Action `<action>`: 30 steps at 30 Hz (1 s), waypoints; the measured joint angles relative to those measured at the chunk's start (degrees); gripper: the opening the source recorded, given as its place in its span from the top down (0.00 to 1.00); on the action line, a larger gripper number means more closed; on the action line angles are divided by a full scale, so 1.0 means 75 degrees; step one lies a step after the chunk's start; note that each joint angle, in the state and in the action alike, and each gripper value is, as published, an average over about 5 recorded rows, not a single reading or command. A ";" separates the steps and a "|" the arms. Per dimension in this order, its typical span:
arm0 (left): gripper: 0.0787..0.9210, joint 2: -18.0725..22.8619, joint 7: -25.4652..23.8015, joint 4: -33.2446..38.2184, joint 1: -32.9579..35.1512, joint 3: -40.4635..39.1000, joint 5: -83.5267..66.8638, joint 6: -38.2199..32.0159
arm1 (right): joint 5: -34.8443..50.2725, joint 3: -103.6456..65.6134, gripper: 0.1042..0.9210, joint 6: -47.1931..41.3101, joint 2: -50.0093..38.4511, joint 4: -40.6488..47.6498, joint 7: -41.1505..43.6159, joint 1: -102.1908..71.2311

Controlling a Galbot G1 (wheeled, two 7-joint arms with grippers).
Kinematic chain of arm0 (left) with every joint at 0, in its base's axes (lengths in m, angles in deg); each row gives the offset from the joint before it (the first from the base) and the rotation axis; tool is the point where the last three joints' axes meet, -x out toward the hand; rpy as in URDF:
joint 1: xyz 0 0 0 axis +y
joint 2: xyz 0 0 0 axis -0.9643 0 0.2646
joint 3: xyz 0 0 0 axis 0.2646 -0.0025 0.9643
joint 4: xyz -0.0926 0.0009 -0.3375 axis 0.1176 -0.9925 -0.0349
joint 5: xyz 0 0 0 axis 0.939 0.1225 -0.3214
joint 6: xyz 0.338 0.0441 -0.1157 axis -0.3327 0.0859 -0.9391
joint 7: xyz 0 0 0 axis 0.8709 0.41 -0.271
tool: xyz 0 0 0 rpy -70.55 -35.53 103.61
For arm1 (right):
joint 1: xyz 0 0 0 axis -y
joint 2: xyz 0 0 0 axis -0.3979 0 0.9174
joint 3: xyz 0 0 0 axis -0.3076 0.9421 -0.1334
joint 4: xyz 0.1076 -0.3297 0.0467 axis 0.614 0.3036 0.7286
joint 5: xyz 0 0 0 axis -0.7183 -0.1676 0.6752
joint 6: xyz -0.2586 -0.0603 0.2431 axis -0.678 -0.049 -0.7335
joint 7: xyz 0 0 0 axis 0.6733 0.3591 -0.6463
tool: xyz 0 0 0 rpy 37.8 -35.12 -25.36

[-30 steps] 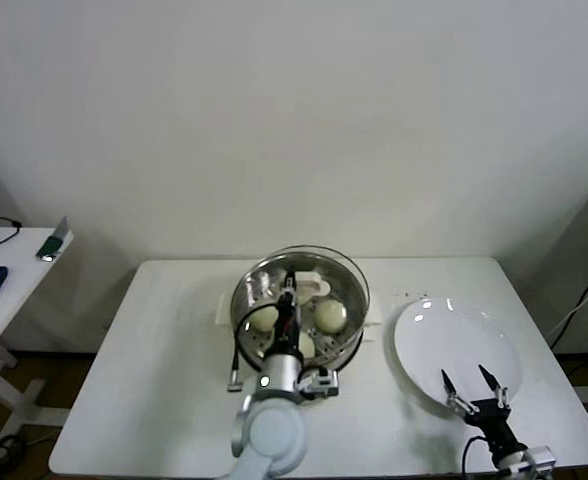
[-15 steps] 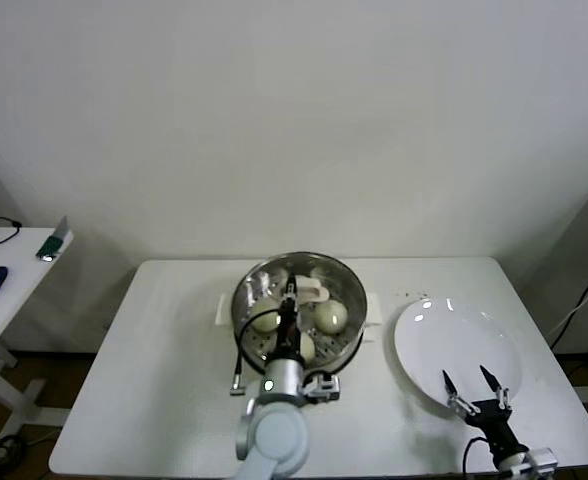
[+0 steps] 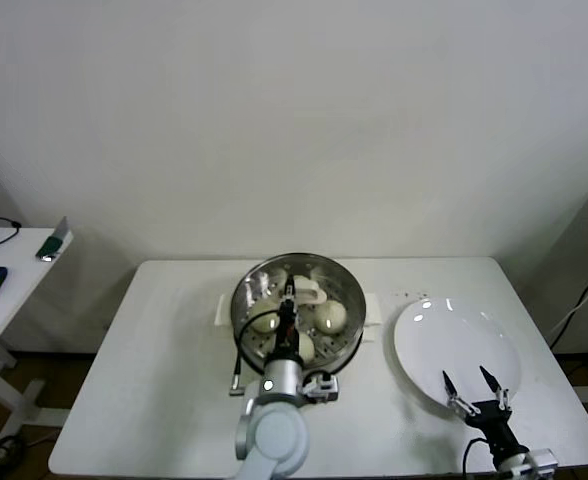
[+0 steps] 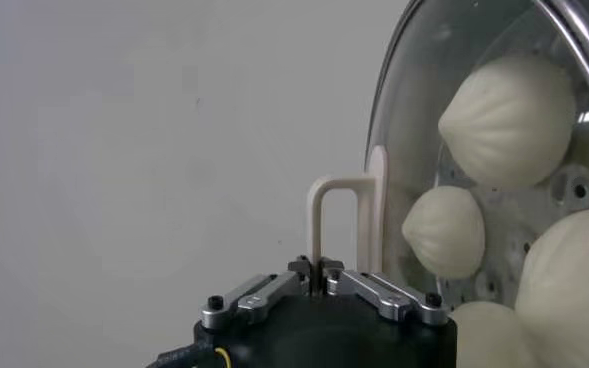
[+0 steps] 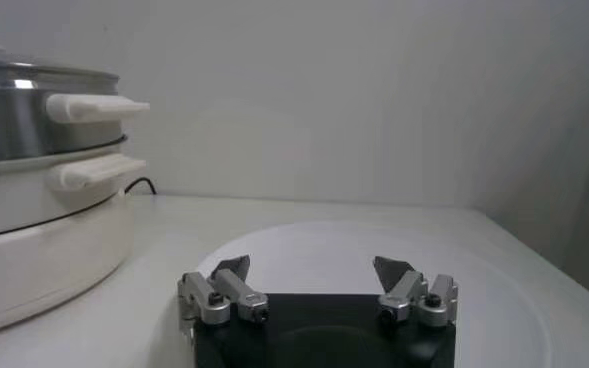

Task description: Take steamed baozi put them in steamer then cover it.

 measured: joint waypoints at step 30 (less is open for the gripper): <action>0.12 -0.1172 0.0313 0.2191 0.1108 0.0287 -0.3103 -0.0712 | 0.0111 0.0135 0.12 -0.0011 0.0002 -0.0134 -0.0349 0.0064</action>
